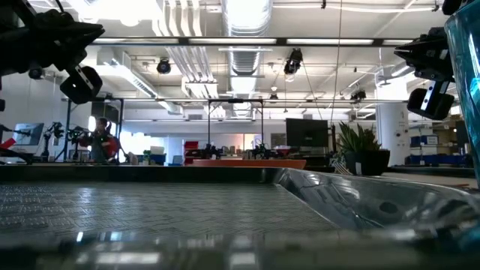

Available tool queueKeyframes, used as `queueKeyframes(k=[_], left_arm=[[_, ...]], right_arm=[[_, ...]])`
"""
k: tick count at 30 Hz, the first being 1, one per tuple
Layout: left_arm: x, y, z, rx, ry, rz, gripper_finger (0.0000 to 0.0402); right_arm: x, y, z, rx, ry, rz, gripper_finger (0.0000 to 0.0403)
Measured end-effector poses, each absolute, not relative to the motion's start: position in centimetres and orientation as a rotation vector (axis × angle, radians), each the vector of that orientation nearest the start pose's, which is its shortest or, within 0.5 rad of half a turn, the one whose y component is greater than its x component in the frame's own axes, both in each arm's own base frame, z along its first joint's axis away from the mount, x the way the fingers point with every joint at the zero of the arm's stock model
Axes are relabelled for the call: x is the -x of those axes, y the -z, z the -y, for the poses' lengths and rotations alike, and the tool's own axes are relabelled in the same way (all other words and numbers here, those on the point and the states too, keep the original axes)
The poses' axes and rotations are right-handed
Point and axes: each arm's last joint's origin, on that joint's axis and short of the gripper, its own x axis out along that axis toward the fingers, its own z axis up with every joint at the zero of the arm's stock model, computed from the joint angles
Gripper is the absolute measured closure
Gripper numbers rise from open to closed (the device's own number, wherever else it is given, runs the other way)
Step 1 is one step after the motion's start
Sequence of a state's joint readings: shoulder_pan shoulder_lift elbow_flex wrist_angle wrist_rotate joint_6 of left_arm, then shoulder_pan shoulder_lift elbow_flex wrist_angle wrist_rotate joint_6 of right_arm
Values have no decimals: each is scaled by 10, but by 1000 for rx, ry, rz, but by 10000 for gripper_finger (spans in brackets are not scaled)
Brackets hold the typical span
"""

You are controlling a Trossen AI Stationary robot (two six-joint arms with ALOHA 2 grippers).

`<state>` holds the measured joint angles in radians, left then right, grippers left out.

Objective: Pick and place plate/cup/fork/spoon on tray
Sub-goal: Put the light red plate on the dark tray

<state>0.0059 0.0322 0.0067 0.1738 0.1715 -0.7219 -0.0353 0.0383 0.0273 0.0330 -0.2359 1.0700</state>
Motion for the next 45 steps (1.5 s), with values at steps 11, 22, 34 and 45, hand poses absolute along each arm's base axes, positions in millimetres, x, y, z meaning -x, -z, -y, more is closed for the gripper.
queueKeyframes(k=[11,22,34,45], left_arm=[[-98,-180,4,706,207,84,402],[-97,-183,4,701,219,117,402],[-93,-207,-2,600,40,261,368],[-97,-241,-5,506,-87,306,222]], right_arm=[[-98,-174,-1,-1121,-135,-42,394],[-96,-194,2,-950,-135,215,394],[-95,-197,3,-909,-117,260,394],[-84,-225,5,-707,-105,602,389]])
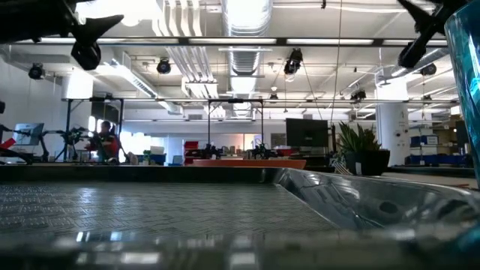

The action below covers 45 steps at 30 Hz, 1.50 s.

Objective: Pick and place plate/cup/fork/spoon on tray
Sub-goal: Put the light red plate on the dark tray

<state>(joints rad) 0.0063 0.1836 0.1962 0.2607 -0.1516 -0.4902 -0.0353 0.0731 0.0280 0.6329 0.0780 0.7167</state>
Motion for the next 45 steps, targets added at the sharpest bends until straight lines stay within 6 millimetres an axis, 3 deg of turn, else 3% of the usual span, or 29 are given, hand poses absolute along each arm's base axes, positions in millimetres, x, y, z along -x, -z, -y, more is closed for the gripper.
queueKeyframes(k=[4,8,14,22,27,31,37,42,45], left_arm=[[-111,-251,-5,503,-115,244,179],[-127,-265,-5,441,-110,182,163],[-154,-273,-6,322,-191,-27,162],[-195,-260,-9,72,-308,-347,162],[-225,-245,-12,-179,-353,-504,162],[-247,-234,-16,-327,-388,-676,162],[-272,-224,-23,-422,-351,-918,162],[-293,-215,-23,-417,-283,-977,162],[-304,-207,-22,-387,-216,-997,168]], right_arm=[[-82,-248,5,-596,-92,681,364],[-88,-289,5,-471,-53,665,326],[-117,-355,2,-338,-124,538,283],[-164,-426,-1,-235,-253,372,274],[-187,-456,-3,-220,-332,298,281],[-206,-468,-4,-214,-382,235,286],[-206,-497,-4,-143,-393,245,285],[-207,-509,-4,-93,-399,265,287],[-194,-523,-6,-49,-431,332,286]])
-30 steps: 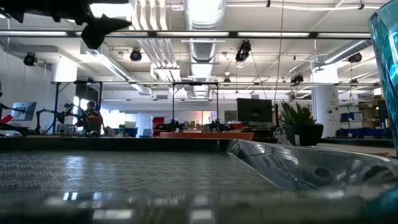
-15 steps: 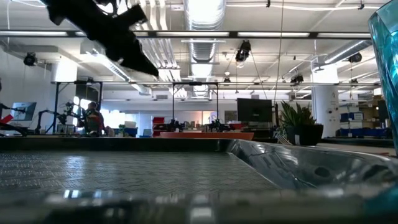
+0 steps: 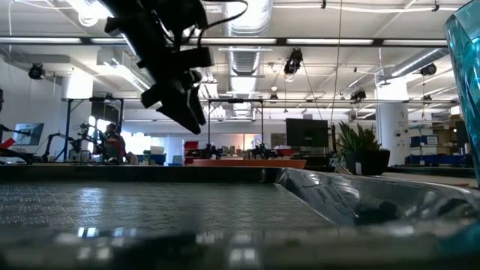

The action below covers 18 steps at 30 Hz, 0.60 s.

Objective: Pick and place plate/cup/fork/spoon on tray
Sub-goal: Put the light red plate on the dark tray

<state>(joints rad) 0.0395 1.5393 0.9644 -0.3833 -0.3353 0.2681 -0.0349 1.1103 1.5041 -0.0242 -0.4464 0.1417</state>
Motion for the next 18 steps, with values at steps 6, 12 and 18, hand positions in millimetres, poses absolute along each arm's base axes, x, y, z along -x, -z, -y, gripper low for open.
queueKeyframes(k=[6,12,18], left_arm=[[-314,-188,-23,-384,-197,-1061,184],[-315,-180,-25,-390,-192,-1088,185],[-315,-177,-36,-395,-208,-1102,185]], right_arm=[[-178,-531,-6,-24,-433,353,287],[-176,-528,-6,-28,-429,332,289],[-179,-527,-6,-33,-429,315,293]])
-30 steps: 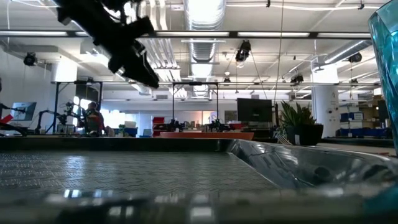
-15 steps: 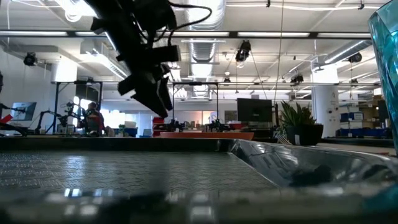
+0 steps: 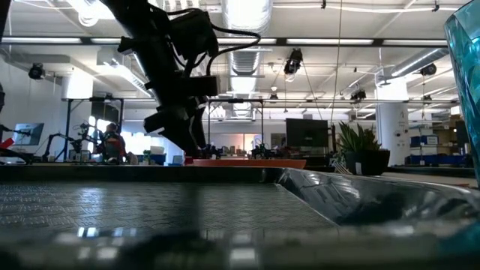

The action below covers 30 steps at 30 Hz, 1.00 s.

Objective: Pick and place plate/cup/fork/spoon on tray
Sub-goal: Put the light red plate on the dark tray

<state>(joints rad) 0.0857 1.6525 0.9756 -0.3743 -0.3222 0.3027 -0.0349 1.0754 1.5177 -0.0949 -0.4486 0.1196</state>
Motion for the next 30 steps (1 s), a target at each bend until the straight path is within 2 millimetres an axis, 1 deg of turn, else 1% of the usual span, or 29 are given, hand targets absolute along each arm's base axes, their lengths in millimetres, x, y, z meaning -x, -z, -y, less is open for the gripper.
queueKeyframes(k=[3,6,9,15,22,25,30], left_arm=[[-315,-176,-44,-379,-225,-1113,185],[-314,-174,-49,-356,-215,-1117,185],[-314,-174,-51,-342,-193,-1115,185],[-313,-173,-53,-371,-176,-1122,185],[-307,-165,-58,-355,-162,-1143,185],[-307,-163,-59,-354,-168,-1130,185],[-313,-167,-63,-390,-174,-1059,185]], right_arm=[[-183,-524,-6,-38,-428,297,293],[-183,-525,-6,-39,-428,302,294],[-182,-526,-6,-37,-429,309,293],[-182,-525,-6,-36,-429,303,294],[-182,-525,-6,-35,-429,305,296],[-182,-525,-6,-35,-429,305,296],[-182,-525,-6,-36,-428,302,296]])
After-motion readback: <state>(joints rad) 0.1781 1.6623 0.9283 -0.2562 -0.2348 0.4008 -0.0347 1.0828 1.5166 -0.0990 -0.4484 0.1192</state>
